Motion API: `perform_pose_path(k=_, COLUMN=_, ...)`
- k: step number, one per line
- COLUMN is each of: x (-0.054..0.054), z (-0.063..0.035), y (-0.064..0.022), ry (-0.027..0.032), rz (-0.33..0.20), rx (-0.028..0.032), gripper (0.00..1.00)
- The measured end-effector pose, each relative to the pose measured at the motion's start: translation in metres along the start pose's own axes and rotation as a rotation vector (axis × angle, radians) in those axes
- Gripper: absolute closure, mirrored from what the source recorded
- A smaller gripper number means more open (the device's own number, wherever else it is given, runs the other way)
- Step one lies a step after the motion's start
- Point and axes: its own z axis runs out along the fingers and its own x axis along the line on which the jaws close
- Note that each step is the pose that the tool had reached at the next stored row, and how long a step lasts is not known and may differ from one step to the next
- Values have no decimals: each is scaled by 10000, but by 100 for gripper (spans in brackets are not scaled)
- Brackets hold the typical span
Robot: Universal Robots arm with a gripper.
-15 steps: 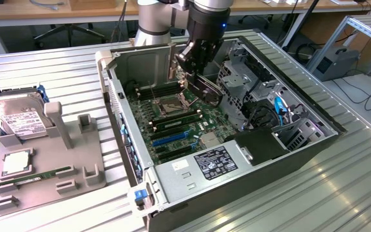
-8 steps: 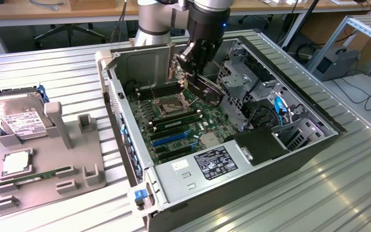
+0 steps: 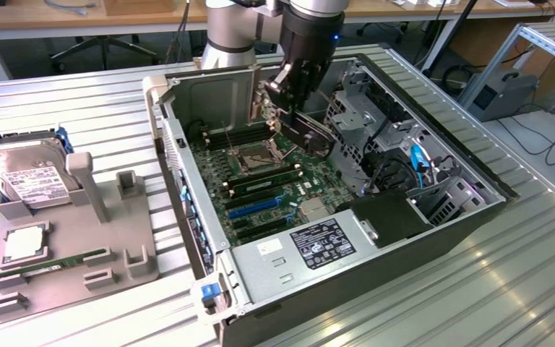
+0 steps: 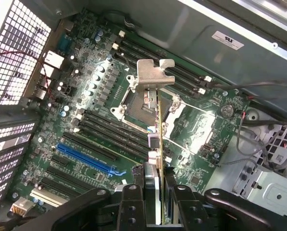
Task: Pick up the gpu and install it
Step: 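Insert the gpu into the slot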
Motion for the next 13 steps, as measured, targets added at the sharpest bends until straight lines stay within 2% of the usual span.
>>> perform_pose_path(k=13, x=0, z=0, y=0, ry=-2, rz=-539, rx=-15, gripper=73)
